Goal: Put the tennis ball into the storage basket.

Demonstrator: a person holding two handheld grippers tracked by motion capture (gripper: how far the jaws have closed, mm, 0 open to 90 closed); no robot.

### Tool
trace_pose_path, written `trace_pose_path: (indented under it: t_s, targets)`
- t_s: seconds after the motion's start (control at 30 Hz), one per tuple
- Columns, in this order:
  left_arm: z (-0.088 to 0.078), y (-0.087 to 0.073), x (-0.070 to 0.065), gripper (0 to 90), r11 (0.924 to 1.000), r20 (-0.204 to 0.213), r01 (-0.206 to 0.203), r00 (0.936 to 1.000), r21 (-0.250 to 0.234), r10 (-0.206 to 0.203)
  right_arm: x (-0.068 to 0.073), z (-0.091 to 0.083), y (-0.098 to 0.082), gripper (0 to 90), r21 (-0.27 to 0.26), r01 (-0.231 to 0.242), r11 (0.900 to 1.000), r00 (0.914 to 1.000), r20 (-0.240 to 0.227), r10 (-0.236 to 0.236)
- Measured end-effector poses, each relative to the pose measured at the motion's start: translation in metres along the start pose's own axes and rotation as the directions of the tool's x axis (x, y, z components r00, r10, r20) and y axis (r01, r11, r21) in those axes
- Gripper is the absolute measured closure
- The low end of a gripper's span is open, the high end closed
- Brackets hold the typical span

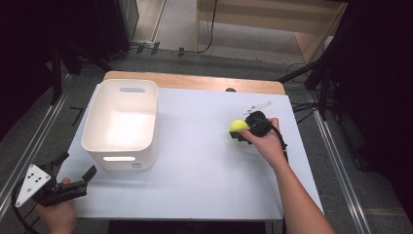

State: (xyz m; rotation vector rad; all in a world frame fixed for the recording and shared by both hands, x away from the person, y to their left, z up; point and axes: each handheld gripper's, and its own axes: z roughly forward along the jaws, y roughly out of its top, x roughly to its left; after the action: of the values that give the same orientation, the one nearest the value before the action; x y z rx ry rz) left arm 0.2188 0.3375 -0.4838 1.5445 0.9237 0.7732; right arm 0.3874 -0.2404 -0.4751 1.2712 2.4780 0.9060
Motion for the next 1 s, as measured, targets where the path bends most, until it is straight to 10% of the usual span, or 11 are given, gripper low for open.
trace_pose_path:
  t_s: [1.0]
  targets:
    - [0.000,0.000,0.000,0.0,1.0000,0.001,0.002,1.0000,-0.003,-0.002,0.017,-0.008,0.020,24.1,-0.030,0.057,0.998,0.9962,-0.064,-0.059]
